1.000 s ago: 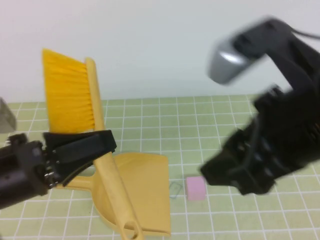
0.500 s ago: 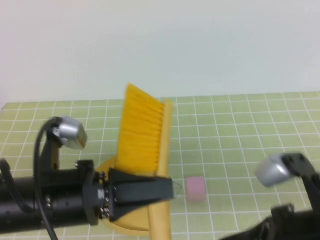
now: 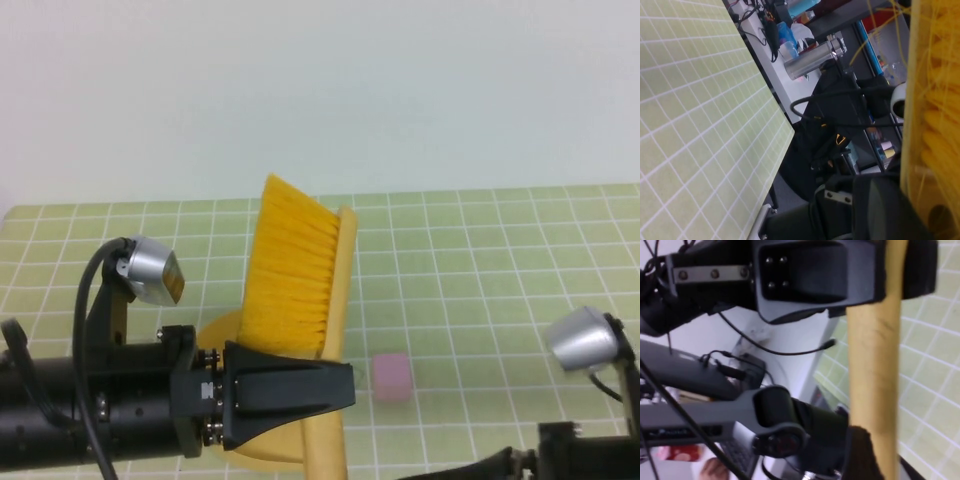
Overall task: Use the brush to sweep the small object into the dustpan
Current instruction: Hand over the broom
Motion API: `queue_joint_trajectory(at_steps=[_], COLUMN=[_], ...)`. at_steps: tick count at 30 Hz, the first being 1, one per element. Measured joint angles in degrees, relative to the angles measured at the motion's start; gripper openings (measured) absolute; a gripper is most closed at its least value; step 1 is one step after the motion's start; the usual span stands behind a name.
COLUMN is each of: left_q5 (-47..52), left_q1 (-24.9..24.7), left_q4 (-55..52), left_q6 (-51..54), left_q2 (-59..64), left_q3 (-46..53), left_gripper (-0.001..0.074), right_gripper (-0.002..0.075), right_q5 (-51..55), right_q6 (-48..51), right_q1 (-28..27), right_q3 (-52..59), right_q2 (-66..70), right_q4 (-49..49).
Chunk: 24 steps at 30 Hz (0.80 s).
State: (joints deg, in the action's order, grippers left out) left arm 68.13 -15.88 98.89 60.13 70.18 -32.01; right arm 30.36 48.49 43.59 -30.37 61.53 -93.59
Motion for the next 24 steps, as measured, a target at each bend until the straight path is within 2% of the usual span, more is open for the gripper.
queue_joint_trajectory(at_steps=[4, 12, 24], left_q5=[0.0, -0.5, 0.1], left_q1=[0.0, 0.0, 0.0], left_q4=[0.0, -0.9, 0.0], left_q6=[-0.8, -0.9, -1.5], left_q2=[0.0, 0.0, 0.0], left_q3=[0.0, 0.0, 0.0], left_gripper=[0.0153, 0.0153, 0.0153], right_gripper=[0.0419, 0.0419, 0.0417], right_q5=[3.8, 9.8, 12.1], right_q6=[9.7, 12.8, 15.5], right_q1=[0.0, 0.0, 0.0], right_q3=[-0.1, -1.0, -4.7], right_q2=[4.7, 11.9, 13.4], right_q4=[-5.6, -6.0, -5.8])
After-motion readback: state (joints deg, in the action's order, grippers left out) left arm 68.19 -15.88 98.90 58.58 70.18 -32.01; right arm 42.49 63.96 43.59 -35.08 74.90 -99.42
